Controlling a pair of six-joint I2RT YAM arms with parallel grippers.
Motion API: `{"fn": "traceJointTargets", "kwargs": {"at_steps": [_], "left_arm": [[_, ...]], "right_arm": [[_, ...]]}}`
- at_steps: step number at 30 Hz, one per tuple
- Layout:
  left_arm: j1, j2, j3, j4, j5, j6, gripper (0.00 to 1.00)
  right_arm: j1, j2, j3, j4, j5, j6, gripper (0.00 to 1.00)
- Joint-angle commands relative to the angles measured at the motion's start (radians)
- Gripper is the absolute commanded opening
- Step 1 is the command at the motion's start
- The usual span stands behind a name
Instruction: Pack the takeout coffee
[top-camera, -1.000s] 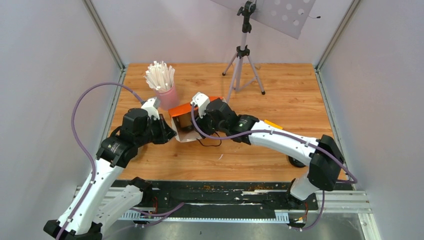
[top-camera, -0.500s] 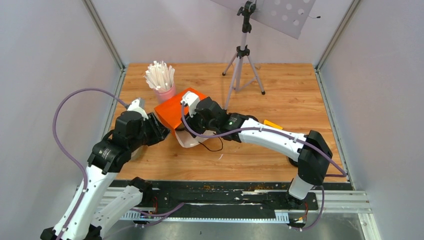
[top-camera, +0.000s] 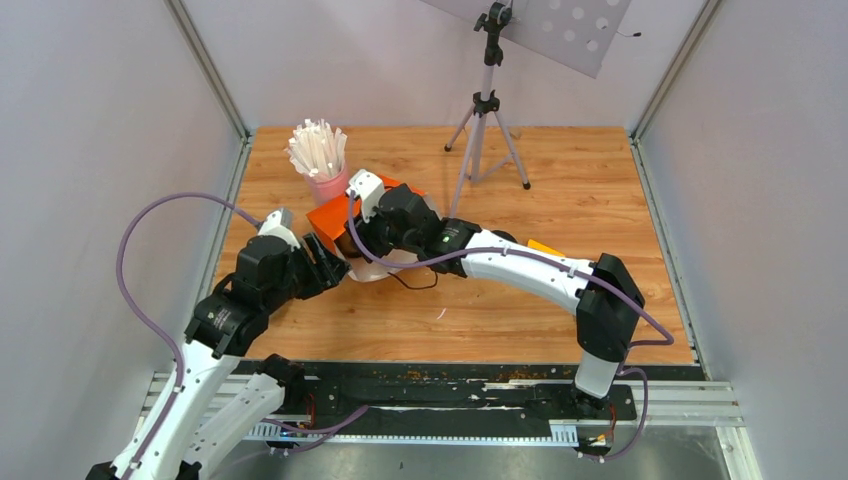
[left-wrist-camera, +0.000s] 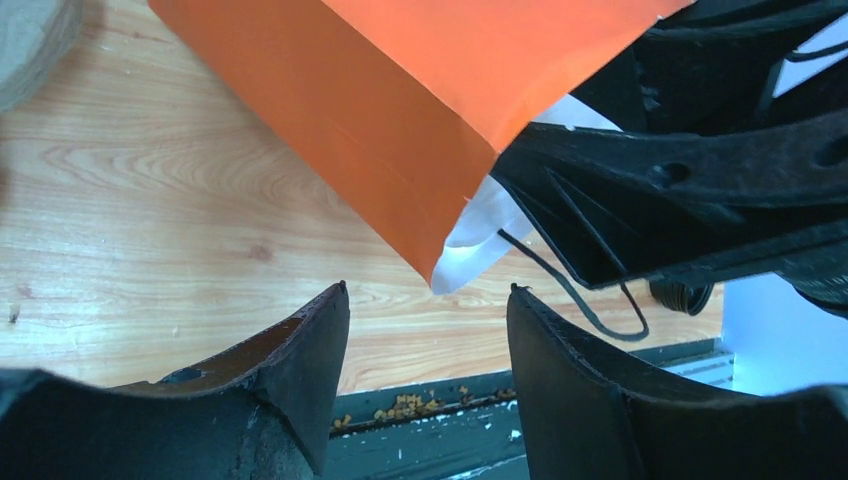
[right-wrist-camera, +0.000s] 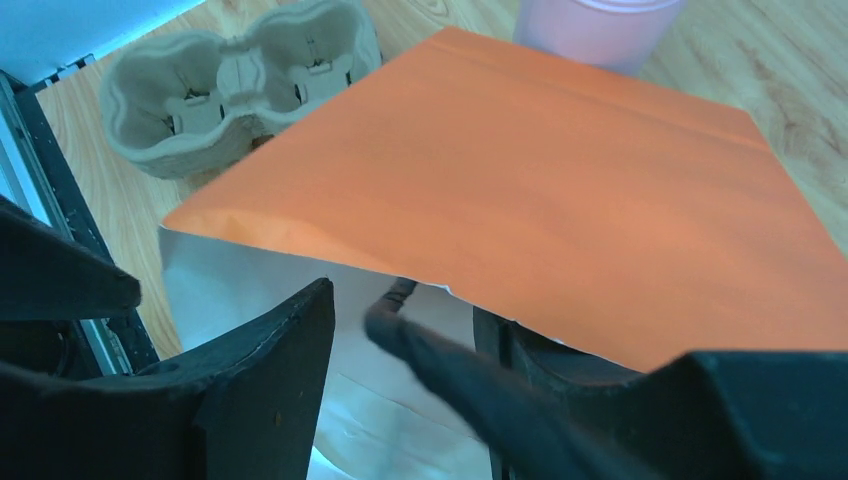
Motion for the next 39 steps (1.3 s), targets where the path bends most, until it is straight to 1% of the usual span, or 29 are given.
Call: {"fn": "traceJointTargets", "kwargs": {"at_steps": [1,4,11,16,20,22,25,27,30,31,35,39], "left_arm": [[0.001,0.011,-0.016,0.069,-0.081,-0.011,0.67],[0.0,0.005,-0.04,0.114,-0.124,-0.028,0.65],[0.001,0.054,-0.042,0.116,-0.175,-0.028,0.62],[-0.001,0.083,-0.066,0.2,-0.163,-0.036,0.62],[-0.001,0.103,-0.073,0.209,-0.179,-0.049,0.61],[-0.001,0.111,-0.076,0.214,-0.183,-0.057,0.56],[-0.001,0.13,-0.053,0.201,-0.163,-0.041,0.3],[0.0,0.139,-0.031,0.173,-0.143,-0.025,0.15],[-0.001,0.135,-0.023,0.17,-0.083,-0.023,0.02],[-0.001,0.133,-0.025,0.177,-0.059,-0.023,0.0],[-0.001,0.146,-0.003,0.173,0.038,-0.023,0.0],[0.0,0.179,0.039,0.182,0.133,-0.041,0.0]], "right_arm": [[0.009,0.005,0.05,0.051,0.0,0.008,0.54],[0.012,-0.002,0.033,0.058,0.002,0.013,0.54],[0.016,-0.004,0.037,0.07,0.016,0.004,0.54],[0.016,0.001,0.041,0.073,0.011,0.009,0.54],[0.017,0.004,0.048,0.067,0.016,-0.002,0.54],[0.016,0.003,0.046,0.059,0.029,-0.006,0.55],[0.017,-0.014,0.041,0.026,0.06,-0.02,0.56],[0.017,-0.036,0.028,-0.013,0.086,-0.036,0.57],[0.017,-0.097,-0.021,-0.067,0.125,-0.078,0.57],[0.017,-0.122,-0.031,-0.091,0.132,-0.086,0.57],[0.017,-0.223,-0.047,-0.214,0.109,-0.069,0.59],[0.017,-0.325,-0.108,-0.237,0.095,0.019,0.63]]}}
